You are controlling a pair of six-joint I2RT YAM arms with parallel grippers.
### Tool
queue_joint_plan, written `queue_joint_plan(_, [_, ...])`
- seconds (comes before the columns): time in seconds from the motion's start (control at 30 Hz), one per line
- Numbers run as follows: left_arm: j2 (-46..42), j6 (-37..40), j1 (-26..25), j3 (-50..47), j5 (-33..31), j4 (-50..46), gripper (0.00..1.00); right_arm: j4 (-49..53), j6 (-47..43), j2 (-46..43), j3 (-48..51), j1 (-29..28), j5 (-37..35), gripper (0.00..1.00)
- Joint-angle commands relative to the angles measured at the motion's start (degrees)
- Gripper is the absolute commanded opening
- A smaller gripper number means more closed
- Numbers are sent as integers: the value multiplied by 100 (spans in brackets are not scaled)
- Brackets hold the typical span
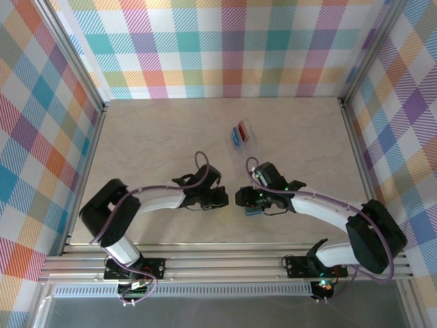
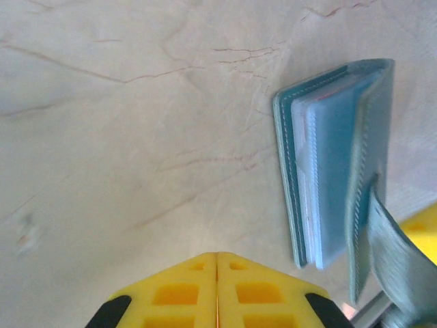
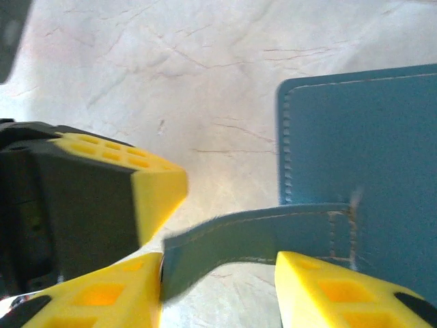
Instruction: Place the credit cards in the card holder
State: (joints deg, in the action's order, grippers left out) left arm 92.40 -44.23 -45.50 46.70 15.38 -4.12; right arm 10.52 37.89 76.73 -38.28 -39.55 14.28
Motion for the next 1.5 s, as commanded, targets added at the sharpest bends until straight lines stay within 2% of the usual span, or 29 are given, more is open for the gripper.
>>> queue_joint_plan(0.0, [-581, 86, 100, -113, -382, -681, 11, -76, -262, 245, -331, 4, 966, 52])
queue_joint_plan(0.07, [-915, 98, 195, -211, -395, -871, 12, -150, -323, 410, -511, 0, 1473, 55])
queue_joint_plan(0.23, [-1944, 122, 335, -224, -542, -1513, 16, -327, -249, 536, -686, 51, 1988, 59])
queue_joint_plan(0.33, [-2273, 269, 331, 47, -505, -1872, 20, 134, -376, 247, -753, 81, 1411, 59])
queue_joint_plan(0.4, [-2208, 439, 322, 400, -307, -2027, 22, 212, -298, -202, -559, 313, 1136, 57])
queue_joint_plan(0.5, [-1833, 628, 199, 910, -154, -2087, 22, 510, -180, -791, -313, 747, 910, 49])
queue_joint_plan(0.67, [-641, 887, -244, 1974, 7, -2063, 22, 734, -68, -1389, 172, 1293, 716, 44])
queue_joint_plan(0.77, [213, 977, -441, 2604, 76, -2118, 19, 689, -8, -1566, 463, 1541, 810, 44])
queue_joint_plan(0.93, [1179, 999, -522, 3050, 141, -2110, 16, 593, 12, -1711, 944, 1850, 768, 50])
queue_joint_plan(1.13, [1893, 1104, -514, 3213, 121, -2164, 15, 274, -57, -1436, 1200, 1934, 698, 62])
queue_joint_plan(1.47, [2061, 1160, -505, 2781, -172, -2182, 14, -284, -195, -472, 1116, 1938, 1085, 63])
